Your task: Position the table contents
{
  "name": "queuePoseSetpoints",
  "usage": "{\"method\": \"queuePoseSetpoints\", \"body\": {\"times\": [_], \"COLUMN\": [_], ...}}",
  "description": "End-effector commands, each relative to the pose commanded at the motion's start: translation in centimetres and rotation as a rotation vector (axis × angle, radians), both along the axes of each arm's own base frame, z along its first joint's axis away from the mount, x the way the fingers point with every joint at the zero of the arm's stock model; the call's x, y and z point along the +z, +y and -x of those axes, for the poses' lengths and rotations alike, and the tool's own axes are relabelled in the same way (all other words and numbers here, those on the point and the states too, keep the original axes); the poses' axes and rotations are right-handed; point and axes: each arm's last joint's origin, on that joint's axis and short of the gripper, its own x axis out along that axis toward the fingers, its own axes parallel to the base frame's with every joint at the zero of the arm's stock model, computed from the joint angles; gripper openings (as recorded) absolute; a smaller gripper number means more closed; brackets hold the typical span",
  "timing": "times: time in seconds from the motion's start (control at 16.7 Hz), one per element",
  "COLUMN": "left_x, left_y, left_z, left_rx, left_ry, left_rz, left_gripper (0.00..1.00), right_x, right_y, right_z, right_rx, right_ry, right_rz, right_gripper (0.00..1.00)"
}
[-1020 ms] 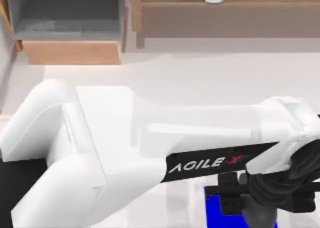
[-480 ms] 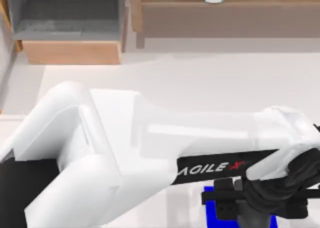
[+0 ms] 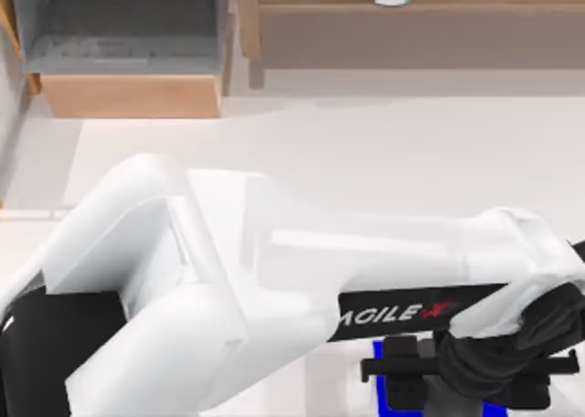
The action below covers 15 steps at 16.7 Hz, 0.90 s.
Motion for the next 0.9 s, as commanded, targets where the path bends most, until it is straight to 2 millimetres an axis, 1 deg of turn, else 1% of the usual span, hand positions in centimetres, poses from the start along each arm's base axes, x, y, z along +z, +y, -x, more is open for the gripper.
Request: {"method": "queuePoseSetpoints", "body": {"times": [0.72, 0.78, 0.9], "left_x": [0.00, 0.00, 0.00], "left_y": [0.00, 0.00, 0.00], "left_z": [0.00, 0.00, 0.00], "left_rx": [0.000, 0.000, 0.000], "left_ry": [0.000, 0.000, 0.000], "left_rz": [0.000, 0.000, 0.000], "left_gripper": [0.98, 1.00, 1.00], "right_x": [0.00, 0.00, 0.00], "right_y": [0.00, 0.00, 0.00], "right_z": [0.00, 0.00, 0.00], "right_rx": [0.000, 0.000, 0.000], "right_ry": [0.000, 0.000, 0.000], "right_rz": [0.000, 0.000, 0.000], "right_gripper": [1.00, 1.00, 1.00]}}
